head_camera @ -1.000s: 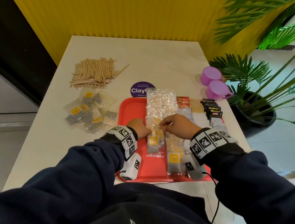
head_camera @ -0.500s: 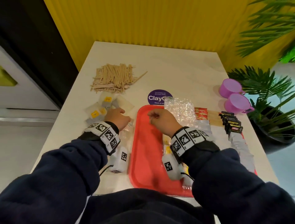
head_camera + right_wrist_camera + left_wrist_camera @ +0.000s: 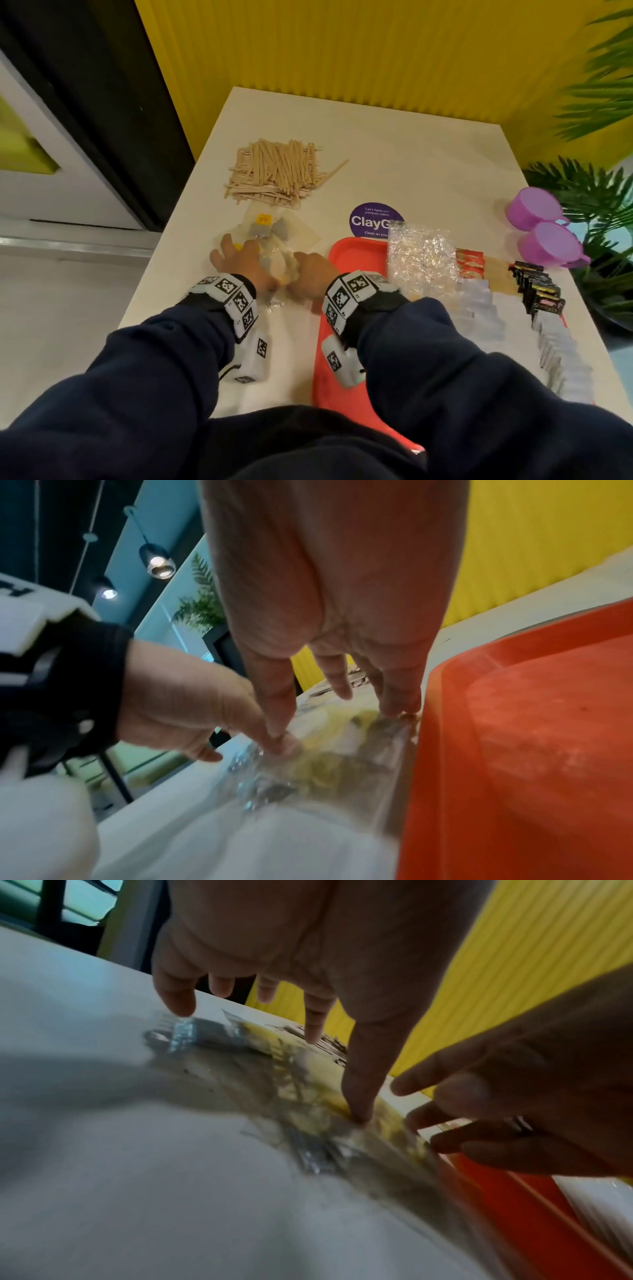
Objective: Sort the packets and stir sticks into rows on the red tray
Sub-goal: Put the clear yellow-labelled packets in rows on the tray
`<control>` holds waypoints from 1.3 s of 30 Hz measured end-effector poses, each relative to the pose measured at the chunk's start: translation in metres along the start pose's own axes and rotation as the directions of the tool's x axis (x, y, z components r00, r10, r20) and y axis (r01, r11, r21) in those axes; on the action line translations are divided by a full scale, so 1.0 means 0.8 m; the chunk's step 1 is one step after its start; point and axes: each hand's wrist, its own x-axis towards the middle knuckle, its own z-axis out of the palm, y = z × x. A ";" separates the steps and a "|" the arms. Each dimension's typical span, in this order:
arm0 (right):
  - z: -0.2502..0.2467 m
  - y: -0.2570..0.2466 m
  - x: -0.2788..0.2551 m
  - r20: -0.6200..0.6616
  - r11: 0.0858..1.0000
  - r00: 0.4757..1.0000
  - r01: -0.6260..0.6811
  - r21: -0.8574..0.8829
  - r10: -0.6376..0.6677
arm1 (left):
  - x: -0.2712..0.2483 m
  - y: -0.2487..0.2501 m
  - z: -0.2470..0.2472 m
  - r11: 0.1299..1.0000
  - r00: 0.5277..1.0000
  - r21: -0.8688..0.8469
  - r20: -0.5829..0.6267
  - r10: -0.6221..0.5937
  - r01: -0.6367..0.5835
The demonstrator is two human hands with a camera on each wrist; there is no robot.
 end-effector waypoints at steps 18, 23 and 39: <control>-0.036 0.025 -0.016 -0.296 0.969 0.954 0.032 0.246 0.044 | -0.007 -0.002 -0.027 0.801 0.964 -0.537 -0.118 0.240 -0.265; -0.057 0.026 -0.023 -0.137 0.644 0.969 -0.029 0.764 0.206 | -0.021 0.013 -0.038 0.675 0.917 -0.624 -0.218 0.333 -0.393; -0.067 0.037 -0.035 -0.169 0.441 0.978 0.098 0.892 0.122 | -0.025 0.029 -0.041 0.541 0.919 -0.755 -0.214 0.331 -0.370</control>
